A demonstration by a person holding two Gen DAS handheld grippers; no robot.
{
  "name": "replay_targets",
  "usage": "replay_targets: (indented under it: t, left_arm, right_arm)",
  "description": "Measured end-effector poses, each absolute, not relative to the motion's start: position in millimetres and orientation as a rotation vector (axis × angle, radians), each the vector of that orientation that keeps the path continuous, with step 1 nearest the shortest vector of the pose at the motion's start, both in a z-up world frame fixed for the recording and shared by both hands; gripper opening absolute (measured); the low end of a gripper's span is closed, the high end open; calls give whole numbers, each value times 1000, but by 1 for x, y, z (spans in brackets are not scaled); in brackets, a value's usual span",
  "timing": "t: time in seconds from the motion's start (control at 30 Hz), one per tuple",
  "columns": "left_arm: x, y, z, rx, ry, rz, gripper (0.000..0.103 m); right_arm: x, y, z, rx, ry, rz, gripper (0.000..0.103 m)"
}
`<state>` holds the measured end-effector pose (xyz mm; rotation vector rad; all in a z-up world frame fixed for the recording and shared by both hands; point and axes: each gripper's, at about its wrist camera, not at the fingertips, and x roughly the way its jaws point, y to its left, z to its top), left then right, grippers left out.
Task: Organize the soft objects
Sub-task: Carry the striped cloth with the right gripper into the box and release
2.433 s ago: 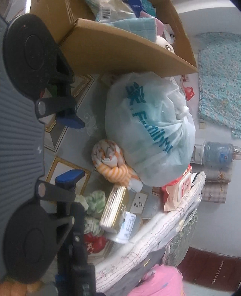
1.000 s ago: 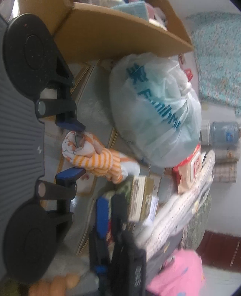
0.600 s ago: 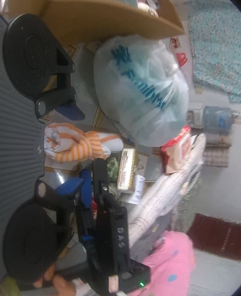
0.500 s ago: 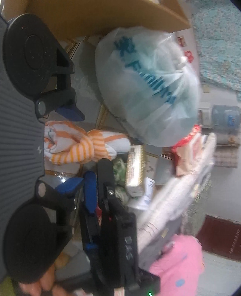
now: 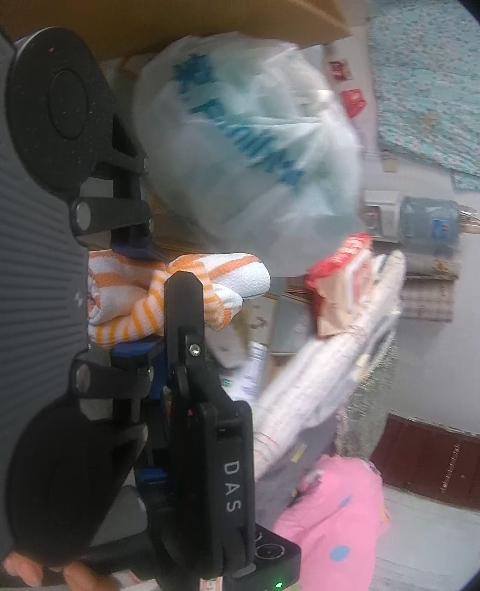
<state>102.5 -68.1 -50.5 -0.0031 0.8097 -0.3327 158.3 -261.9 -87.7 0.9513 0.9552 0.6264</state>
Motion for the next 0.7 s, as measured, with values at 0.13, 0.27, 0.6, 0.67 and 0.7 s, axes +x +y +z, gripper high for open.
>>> replay_targets:
  t: [0.13, 0.27, 0.6, 0.67, 0.7]
  left_arm:
    - [109, -74, -22, 40, 747, -319, 43]
    - [128, -77, 6, 39, 715, -296, 43]
    - [138, -44, 78, 32, 559, -139, 43]
    - [133, -31, 88, 34, 543, -91, 44]
    - [131, -23, 93, 34, 539, -66, 44]
  right_arm:
    - [167, -261, -60, 949, 875, 646, 48]
    - [189, -261, -34, 940, 818, 668, 49]
    - [245, -212, 53, 824, 731, 837, 49]
    - [254, -188, 68, 789, 742, 895, 49]
    - [256, -177, 75, 778, 751, 917, 49]
